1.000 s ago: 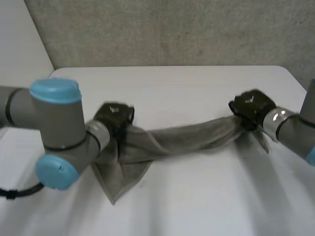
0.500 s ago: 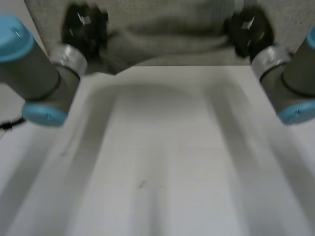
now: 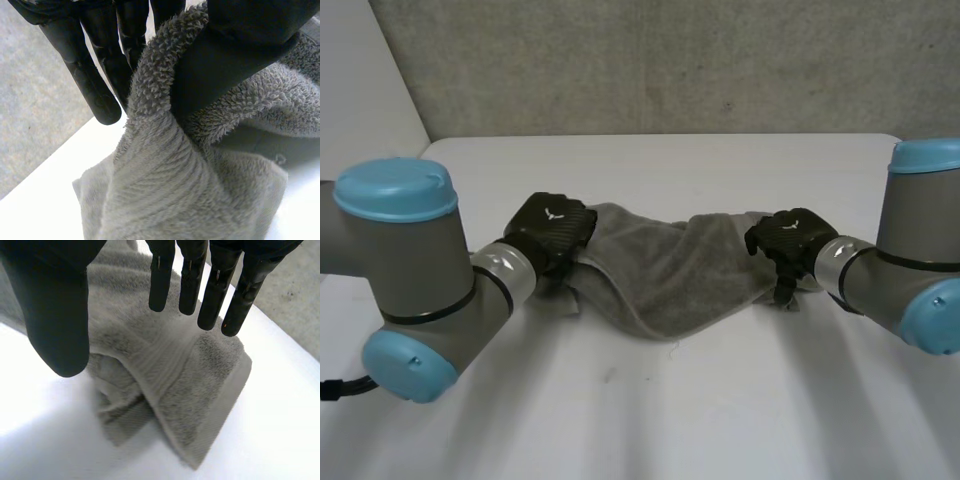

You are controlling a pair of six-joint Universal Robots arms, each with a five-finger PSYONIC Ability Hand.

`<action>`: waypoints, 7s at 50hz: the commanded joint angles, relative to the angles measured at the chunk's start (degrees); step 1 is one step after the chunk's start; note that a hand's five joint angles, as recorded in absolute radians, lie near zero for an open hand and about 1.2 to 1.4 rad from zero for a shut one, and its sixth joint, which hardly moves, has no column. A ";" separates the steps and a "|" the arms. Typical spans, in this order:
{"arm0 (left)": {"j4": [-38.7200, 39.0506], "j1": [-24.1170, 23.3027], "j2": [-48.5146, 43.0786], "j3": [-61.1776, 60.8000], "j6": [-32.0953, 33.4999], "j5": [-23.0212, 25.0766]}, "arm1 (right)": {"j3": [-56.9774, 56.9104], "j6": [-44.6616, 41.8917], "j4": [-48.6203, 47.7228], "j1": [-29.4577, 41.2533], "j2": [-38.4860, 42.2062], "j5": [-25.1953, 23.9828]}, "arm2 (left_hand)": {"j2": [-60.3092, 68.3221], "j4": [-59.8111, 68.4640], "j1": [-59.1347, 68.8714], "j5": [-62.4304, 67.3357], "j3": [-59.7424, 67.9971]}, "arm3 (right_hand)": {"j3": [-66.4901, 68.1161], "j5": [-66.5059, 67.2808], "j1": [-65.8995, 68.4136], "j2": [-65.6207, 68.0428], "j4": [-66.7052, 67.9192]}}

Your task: Fold the towel.

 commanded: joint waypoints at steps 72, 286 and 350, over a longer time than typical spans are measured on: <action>-17.47 6.70 -8.57 16.28 0.98 0.39 | -13.60 -17.31 9.22 -0.50 3.37 1.74 | 10.30 10.28 11.62 10.51 10.39 | 53.40 53.71 56.21 53.07 53.58; -22.16 16.97 7.86 -8.33 11.79 5.48 | 10.64 -21.65 11.37 -14.47 -17.36 -1.17 | 10.30 10.28 11.62 10.51 10.39 | 53.40 53.71 56.21 53.07 53.58; -4.02 9.59 -16.84 19.98 21.83 -1.55 | 2.46 -22.79 -27.44 -5.95 0.32 13.43 | -59.70 -59.72 -58.38 -59.49 -59.61 | -16.60 -16.29 -13.79 -16.93 -16.42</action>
